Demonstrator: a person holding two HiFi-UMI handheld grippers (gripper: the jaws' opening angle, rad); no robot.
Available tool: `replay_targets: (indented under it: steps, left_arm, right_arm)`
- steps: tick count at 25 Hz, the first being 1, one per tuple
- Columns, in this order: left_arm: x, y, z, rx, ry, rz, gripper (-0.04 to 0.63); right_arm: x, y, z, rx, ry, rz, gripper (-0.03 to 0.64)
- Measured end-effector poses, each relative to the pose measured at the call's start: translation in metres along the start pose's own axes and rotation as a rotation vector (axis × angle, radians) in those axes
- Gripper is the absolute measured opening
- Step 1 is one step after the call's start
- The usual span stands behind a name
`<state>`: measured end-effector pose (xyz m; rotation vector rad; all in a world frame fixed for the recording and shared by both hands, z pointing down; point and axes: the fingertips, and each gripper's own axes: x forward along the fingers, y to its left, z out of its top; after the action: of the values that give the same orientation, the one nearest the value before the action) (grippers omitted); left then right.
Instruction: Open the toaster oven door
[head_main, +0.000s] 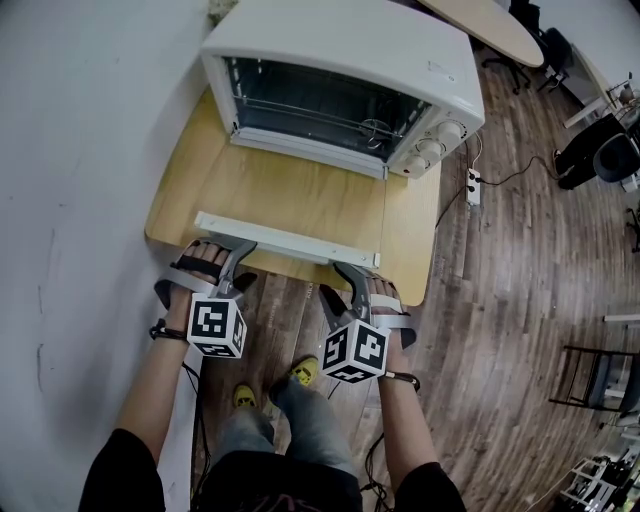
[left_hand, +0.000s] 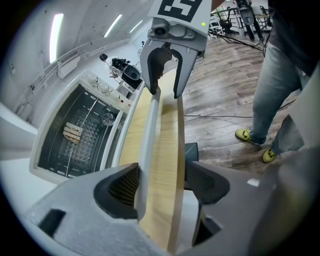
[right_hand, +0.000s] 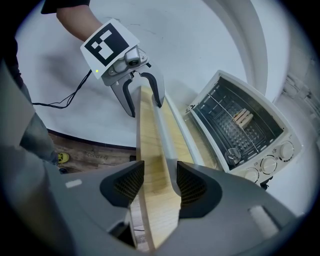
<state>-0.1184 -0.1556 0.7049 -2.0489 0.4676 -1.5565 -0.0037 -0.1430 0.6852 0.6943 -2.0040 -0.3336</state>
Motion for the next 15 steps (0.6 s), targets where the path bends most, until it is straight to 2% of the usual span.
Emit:
replay_targets:
  steps: [5, 15]
  left_arm:
    - [0.005, -0.008, -0.002, 0.005, 0.012, -0.011, 0.313]
    - [0.011, -0.015, -0.005, 0.006, -0.001, -0.01, 0.321]
  right_arm:
    - [0.004, 0.006, -0.002, 0.015, 0.012, 0.021, 0.204]
    - [0.006, 0.009, -0.005, 0.01, 0.017, 0.027, 0.207]
